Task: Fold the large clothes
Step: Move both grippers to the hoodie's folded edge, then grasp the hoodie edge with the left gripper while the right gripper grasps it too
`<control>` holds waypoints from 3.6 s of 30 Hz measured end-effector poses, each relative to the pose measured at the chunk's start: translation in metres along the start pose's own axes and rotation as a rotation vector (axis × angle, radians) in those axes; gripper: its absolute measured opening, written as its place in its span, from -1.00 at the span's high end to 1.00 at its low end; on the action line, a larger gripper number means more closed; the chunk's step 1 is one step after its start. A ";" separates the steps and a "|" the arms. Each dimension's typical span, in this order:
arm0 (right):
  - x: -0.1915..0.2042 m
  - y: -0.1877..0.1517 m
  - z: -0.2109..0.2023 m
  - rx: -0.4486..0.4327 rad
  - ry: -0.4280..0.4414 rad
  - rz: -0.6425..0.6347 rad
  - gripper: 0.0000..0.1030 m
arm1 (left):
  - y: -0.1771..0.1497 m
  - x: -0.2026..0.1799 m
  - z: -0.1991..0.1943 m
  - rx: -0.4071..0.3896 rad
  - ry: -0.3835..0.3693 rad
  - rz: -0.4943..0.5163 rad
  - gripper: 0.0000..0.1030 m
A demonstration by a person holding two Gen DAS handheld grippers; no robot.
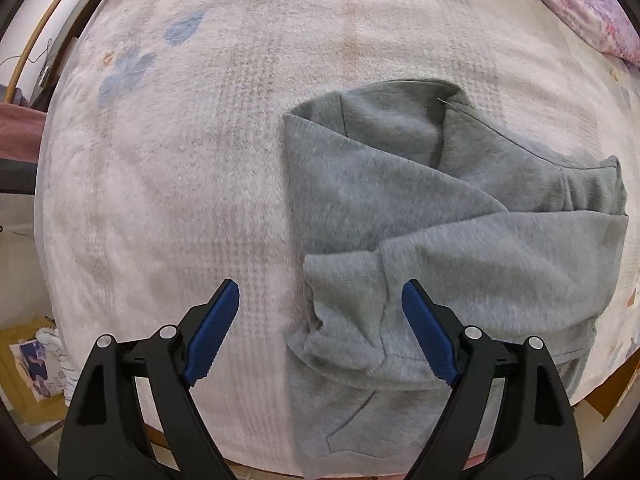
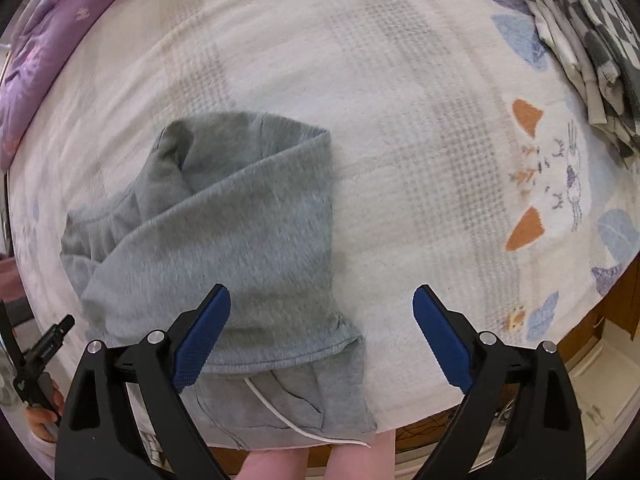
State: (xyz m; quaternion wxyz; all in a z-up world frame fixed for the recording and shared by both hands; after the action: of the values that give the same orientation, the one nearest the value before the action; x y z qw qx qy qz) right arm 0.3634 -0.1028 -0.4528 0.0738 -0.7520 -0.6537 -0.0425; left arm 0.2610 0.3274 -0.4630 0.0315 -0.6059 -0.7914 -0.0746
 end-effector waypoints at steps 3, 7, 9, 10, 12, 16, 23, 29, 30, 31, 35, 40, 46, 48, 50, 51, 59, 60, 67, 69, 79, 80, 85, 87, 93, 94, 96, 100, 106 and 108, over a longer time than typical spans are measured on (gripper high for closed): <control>0.007 -0.001 0.009 0.007 0.013 0.010 -0.74 | 0.009 0.006 0.003 -0.002 -0.001 -0.008 -0.63; 0.010 0.005 0.025 0.026 0.006 -0.011 -0.76 | 0.025 0.018 0.009 0.001 -0.025 -0.056 -0.71; 0.009 0.013 0.032 0.046 0.004 -0.013 -0.76 | 0.034 0.023 0.016 0.009 -0.017 -0.062 -0.71; 0.009 0.019 0.037 0.052 0.000 -0.018 -0.76 | 0.039 0.026 0.020 0.017 -0.016 -0.062 -0.71; 0.008 0.027 0.044 0.059 -0.006 -0.020 -0.76 | 0.047 0.029 0.027 0.028 -0.014 -0.071 -0.72; 0.002 0.038 0.056 0.084 0.002 0.003 -0.76 | 0.060 0.035 0.039 0.046 -0.031 -0.085 -0.73; 0.004 0.066 0.074 0.111 0.018 -0.025 -0.77 | 0.092 0.045 0.064 0.090 -0.053 -0.107 -0.78; 0.016 0.092 0.098 0.140 0.032 -0.076 -0.78 | 0.126 0.039 0.078 0.103 -0.066 -0.061 -0.78; 0.019 0.096 0.104 0.150 0.032 -0.088 -0.78 | 0.129 0.035 0.082 0.115 -0.084 -0.042 -0.78; 0.022 0.099 0.110 0.160 0.033 -0.101 -0.78 | 0.131 0.031 0.084 0.125 -0.085 -0.025 -0.78; 0.039 0.101 0.124 0.177 0.066 -0.171 -0.78 | 0.136 0.010 0.088 0.124 -0.101 0.030 -0.78; 0.057 0.097 0.142 0.190 0.007 -0.270 -0.82 | 0.135 -0.007 0.091 0.064 -0.108 0.068 -0.57; 0.059 0.088 0.133 0.130 -0.003 -0.272 0.67 | 0.116 -0.010 0.070 -0.012 -0.148 -0.044 0.80; 0.052 0.088 0.125 0.119 0.068 -0.192 0.80 | 0.113 0.001 0.067 -0.014 -0.181 -0.123 0.81; 0.051 0.086 0.117 0.083 0.051 -0.183 0.81 | 0.112 0.007 0.061 -0.027 -0.192 -0.161 0.81; 0.051 0.083 0.111 0.054 0.051 -0.180 0.82 | 0.111 0.008 0.056 -0.035 -0.196 -0.171 0.81; 0.037 0.068 0.055 -0.129 0.100 -0.053 0.83 | 0.095 0.016 0.000 -0.132 -0.201 -0.164 0.82; 0.039 0.066 0.048 -0.153 0.100 -0.055 0.83 | 0.096 0.020 -0.005 -0.147 -0.197 -0.164 0.82; 0.073 0.088 0.007 -0.259 0.129 -0.061 0.84 | 0.104 0.038 -0.054 -0.254 -0.209 -0.216 0.84; 0.079 0.102 -0.003 -0.265 0.147 -0.056 0.84 | 0.116 0.037 -0.065 -0.273 -0.209 -0.211 0.84; 0.116 0.195 0.020 -0.227 0.096 -0.151 0.83 | 0.209 0.002 -0.026 -0.242 -0.172 -0.132 0.83; 0.120 0.202 0.032 -0.205 0.085 -0.162 0.83 | 0.214 -0.001 -0.017 -0.229 -0.166 -0.121 0.82; 0.123 0.230 0.105 -0.053 0.020 -0.195 0.65 | 0.235 -0.006 0.048 -0.136 -0.097 -0.071 0.55; 0.119 0.239 0.122 -0.011 0.006 -0.202 0.08 | 0.239 -0.003 0.062 -0.098 -0.074 -0.045 -0.11; 0.128 0.243 0.130 0.000 0.018 -0.428 -0.74 | 0.242 0.002 0.087 -0.022 -0.151 0.058 -0.75; 0.131 0.242 0.137 0.015 -0.002 -0.472 -0.74 | 0.243 0.002 0.091 -0.011 -0.164 0.059 -0.76; 0.135 0.241 0.151 0.042 -0.034 -0.533 -0.73 | 0.243 0.002 0.094 -0.020 -0.172 0.069 -0.71; 0.142 0.234 0.151 -0.017 -0.021 -0.595 0.07 | 0.243 -0.003 0.080 -0.078 -0.184 0.151 0.74; 0.137 0.225 0.124 -0.054 0.030 -0.496 0.87 | 0.237 0.003 0.054 -0.108 -0.166 0.097 0.79; 0.133 0.220 0.111 -0.082 0.035 -0.472 0.87 | 0.233 0.002 0.044 -0.131 -0.160 0.081 0.79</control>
State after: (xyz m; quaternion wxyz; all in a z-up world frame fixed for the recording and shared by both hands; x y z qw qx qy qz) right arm 0.5961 0.0164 -0.5533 0.0427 -0.5800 -0.8076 -0.0982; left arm 0.4868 0.3959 -0.4872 -0.0685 -0.6421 -0.7597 -0.0763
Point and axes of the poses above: each gripper's, at about its wrist camera, not at the fingertips, and z roughly the way its jaws point, x to its left, y to its top, the point moved 1 cm from there along z, roughly the way its jaws point, and after that the axes turned 6 degrees about -x, right-handed, at the moved point
